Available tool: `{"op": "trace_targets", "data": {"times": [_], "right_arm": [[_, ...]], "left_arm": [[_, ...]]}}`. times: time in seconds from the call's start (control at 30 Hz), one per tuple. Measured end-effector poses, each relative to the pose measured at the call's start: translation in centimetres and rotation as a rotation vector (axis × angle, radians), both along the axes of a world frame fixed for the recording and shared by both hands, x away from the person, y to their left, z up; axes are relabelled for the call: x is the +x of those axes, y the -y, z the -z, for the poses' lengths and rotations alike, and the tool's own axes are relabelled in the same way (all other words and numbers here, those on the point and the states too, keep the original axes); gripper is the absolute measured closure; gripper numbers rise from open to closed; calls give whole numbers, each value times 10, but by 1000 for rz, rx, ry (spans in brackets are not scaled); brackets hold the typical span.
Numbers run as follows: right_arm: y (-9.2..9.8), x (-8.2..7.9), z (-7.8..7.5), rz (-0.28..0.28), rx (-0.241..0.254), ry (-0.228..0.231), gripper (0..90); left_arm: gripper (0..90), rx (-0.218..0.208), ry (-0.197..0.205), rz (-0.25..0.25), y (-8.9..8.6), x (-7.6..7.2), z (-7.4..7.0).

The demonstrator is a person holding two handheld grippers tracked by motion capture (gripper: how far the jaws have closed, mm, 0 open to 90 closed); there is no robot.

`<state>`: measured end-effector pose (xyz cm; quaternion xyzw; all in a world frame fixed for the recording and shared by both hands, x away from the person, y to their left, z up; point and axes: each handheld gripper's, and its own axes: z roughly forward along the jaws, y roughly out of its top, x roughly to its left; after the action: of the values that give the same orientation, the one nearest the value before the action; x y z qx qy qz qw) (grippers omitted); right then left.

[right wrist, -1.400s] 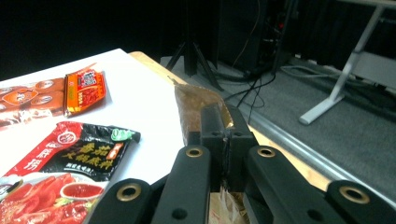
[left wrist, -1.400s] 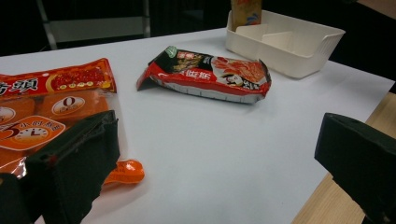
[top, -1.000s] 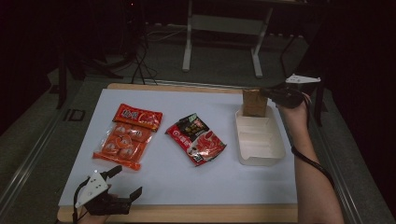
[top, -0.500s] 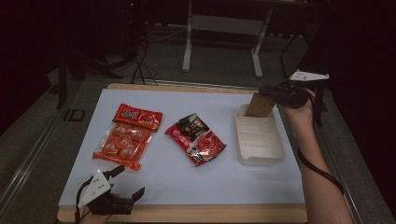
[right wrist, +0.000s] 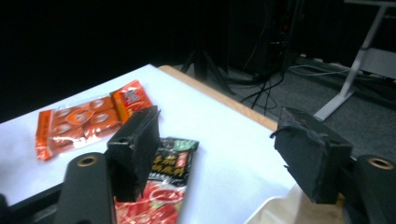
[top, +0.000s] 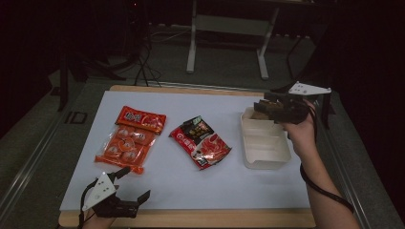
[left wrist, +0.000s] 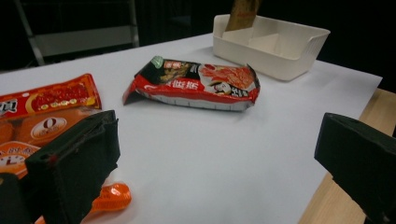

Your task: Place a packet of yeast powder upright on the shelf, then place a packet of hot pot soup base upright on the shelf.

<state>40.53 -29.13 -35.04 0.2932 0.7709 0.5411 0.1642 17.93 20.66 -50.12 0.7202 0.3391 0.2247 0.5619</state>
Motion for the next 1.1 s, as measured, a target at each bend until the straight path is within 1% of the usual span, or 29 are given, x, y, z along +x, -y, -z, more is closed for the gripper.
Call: {"op": "trace_targets", "data": {"times": [0.07, 0.13, 0.17, 0.2, 0.27, 0.33, 0.37, 0.4, 0.43, 0.47, 0.5, 0.53, 0.57, 0.6, 0.67, 0.73, 0.77, 0.8, 0.83, 0.9, 0.93, 1.0, 1.03, 1.07, 1.1], "right_arm": [[-3, -7, 2, 2, -5, 7, 262], [-4, -13, 4, 3, 5, 8, 187], [-5, -16, 5, 7, 12, 8, 158], [-5, -16, 5, 7, 12, 8, 158], [-5, -25, 8, -6, 39, 2, 139], [-5, -33, 10, -18, 47, 2, 138], [-6, -41, 14, -24, 53, 3, 138], [-6, -41, 14, -24, 53, 3, 138], [-6, -45, 16, -34, 60, -4, 138], [-5, -50, 17, -34, 65, -3, 138], [-5, -50, 17, -34, 65, -3, 138], [-5, -58, 21, -53, 88, -10, 138], [-5, -58, 21, -53, 88, -10, 138], [-3, -74, 27, -69, 107, 7, 139], [-3, -83, 31, -70, 109, 16, 139], [-3, -92, 35, -78, 107, 14, 139], [-3, -97, 37, -79, 107, 13, 144], [-2, -101, 39, -80, 111, 20, 145], [-1, -105, 41, -84, 121, 25, 145], [1, -113, 46, -91, 144, 12, 147], [1, -117, 49, -92, 139, 13, 147], [1, -124, 54, -83, 113, 21, 146], [1, -127, 57, -78, 111, 22, 146], [1, -129, 58, -78, 107, 15, 146], [1, -129, 58, -78, 107, 15, 146]], "left_arm": [[7, -14, -1, 3, 0, 1, -1], [7, -28, -2, 10, 1, 1, -1], [7, -32, -10, 19, 2, 1, -2], [7, -32, -10, 19, 2, 1, -2], [7, -28, -27, 32, 5, 1, -3], [25, -9, -36, 45, 8, 1, -5], [25, 0, -39, 49, 11, 1, -5], [25, 2, -48, 57, 13, 1, -6], [25, 7, -57, 60, 15, 2, -6], [25, 7, -57, 60, 15, 2, -6], [25, 6, -78, 76, 20, 3, -6], [25, 3, -89, 81, 22, 4, -6], [25, 3, -89, 81, 22, 4, -6], [25, -4, -128, 102, 28, 10, -6], [25, -2, -144, 109, 32, 13, -7], [25, -6, -148, 113, 34, 15, -7], [25, -5, -160, 120, 38, 18, -8], [25, -5, -160, 120, 38, 18, -8], [25, 7, -177, 136, 42, 21, -9], [25, 12, -195, 149, 47, 25, -10], [26, 14, -199, 157, 49, 27, -10], [25, 18, -201, 159, 53, 31, -11], [25, 21, -203, 163, 55, 33, -11], [26, 28, -200, 154, 57, 34, -12], [25, 28, -200, 154, 57, 34, -12]]}}
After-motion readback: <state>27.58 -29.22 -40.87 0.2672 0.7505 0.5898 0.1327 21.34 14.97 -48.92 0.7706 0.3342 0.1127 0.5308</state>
